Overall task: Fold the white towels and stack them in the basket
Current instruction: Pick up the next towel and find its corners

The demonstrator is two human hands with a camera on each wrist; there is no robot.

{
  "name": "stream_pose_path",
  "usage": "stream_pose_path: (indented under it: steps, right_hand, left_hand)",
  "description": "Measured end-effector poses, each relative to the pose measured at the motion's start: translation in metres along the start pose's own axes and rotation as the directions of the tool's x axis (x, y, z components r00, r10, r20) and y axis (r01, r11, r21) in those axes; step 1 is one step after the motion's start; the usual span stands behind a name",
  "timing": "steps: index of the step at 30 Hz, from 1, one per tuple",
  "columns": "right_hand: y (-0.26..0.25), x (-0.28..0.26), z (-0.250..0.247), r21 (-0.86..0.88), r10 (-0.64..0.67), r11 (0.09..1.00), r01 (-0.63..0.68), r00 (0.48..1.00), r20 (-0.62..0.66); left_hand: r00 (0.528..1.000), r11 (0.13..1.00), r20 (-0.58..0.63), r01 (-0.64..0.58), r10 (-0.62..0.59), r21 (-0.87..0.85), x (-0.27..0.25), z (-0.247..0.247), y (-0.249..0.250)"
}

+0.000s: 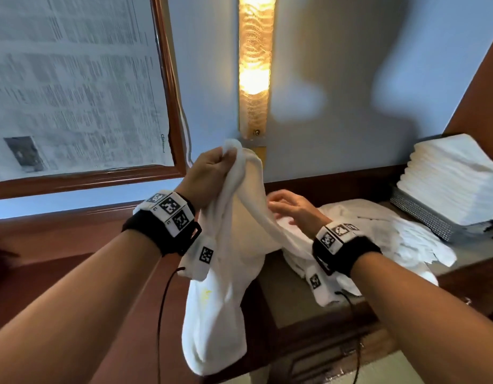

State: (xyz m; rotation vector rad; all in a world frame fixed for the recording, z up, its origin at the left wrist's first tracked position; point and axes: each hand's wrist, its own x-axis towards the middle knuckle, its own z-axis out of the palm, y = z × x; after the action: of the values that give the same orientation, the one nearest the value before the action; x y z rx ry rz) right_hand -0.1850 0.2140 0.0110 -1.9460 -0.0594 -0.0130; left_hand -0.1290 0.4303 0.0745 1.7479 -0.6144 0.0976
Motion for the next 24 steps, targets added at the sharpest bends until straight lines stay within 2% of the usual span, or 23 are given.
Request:
stream_pose_path:
  steps: [2, 3, 6, 8, 10, 12, 15, 18, 20, 21, 24]
  right_hand:
    - [-0.021, 0.008, 0.02, 0.025, -0.106, 0.994, 0.105, 0.992, 0.074]
    - [-0.028, 0.011, 0.026, 0.012, -0.17, 0.985, 0.17, 0.984, 0.045]
    - [-0.043, 0.023, 0.025, -0.049, -0.289, 0.957, 0.285, 0.938, -0.189]
    - [-0.054, 0.029, 0.024, -0.073, -0.354, 0.935, 0.347, 0.901, -0.251]
    - [-0.061, 0.028, 0.03, -0.108, -0.427, 0.904, 0.414, 0.883, -0.196]
    - [-0.05, 0.028, 0.037, -0.248, -0.459, 0.871, 0.424, 0.883, -0.102]
    - [-0.001, 0.04, 0.023, -0.459, -0.388, 0.828, 0.324, 0.92, -0.051]
    - [0.065, 0.053, -0.019, -0.614, -0.134, 0.785, 0.082, 0.99, -0.039]
    - [0.09, 0.057, -0.044, -0.558, 0.006, 0.828, -0.056, 0.996, -0.092]
    - [0.094, 0.062, -0.053, -0.497, 0.023, 0.864, -0.08, 0.992, -0.12]
    - [0.065, 0.081, -0.06, -0.354, -0.083, 0.935, 0.03, 0.987, -0.135]
  left_hand:
    - [0.999, 1.0, 0.051, 0.014, -0.014, 0.016, 0.0, 0.004, -0.004]
    - [0.997, 1.0, 0.072, 0.019, -0.02, 0.021, -0.001, 0.006, -0.005]
    - [0.999, 0.999, 0.032, 0.018, -0.019, 0.039, 0.0, 0.001, -0.009]
    - [0.999, 0.998, -0.053, -0.007, 0.01, 0.068, 0.004, -0.007, -0.011]
    - [0.99, 0.992, -0.134, -0.037, 0.053, 0.119, 0.009, -0.012, -0.011]
    - [0.976, 0.99, -0.2, -0.058, 0.083, 0.131, 0.015, -0.014, -0.007]
    - [0.965, 0.989, -0.245, -0.06, 0.093, 0.138, 0.024, -0.022, -0.005]
    - [0.945, 0.992, -0.324, -0.01, 0.049, 0.122, 0.032, -0.031, -0.011]
    - [0.944, 0.994, -0.329, 0.005, 0.031, 0.108, 0.034, -0.028, -0.016]
    - [0.947, 0.995, -0.322, 0.015, 0.018, 0.099, 0.035, -0.023, -0.019]
    - [0.964, 0.996, -0.262, 0.056, -0.035, 0.073, 0.035, 0.0, -0.03]
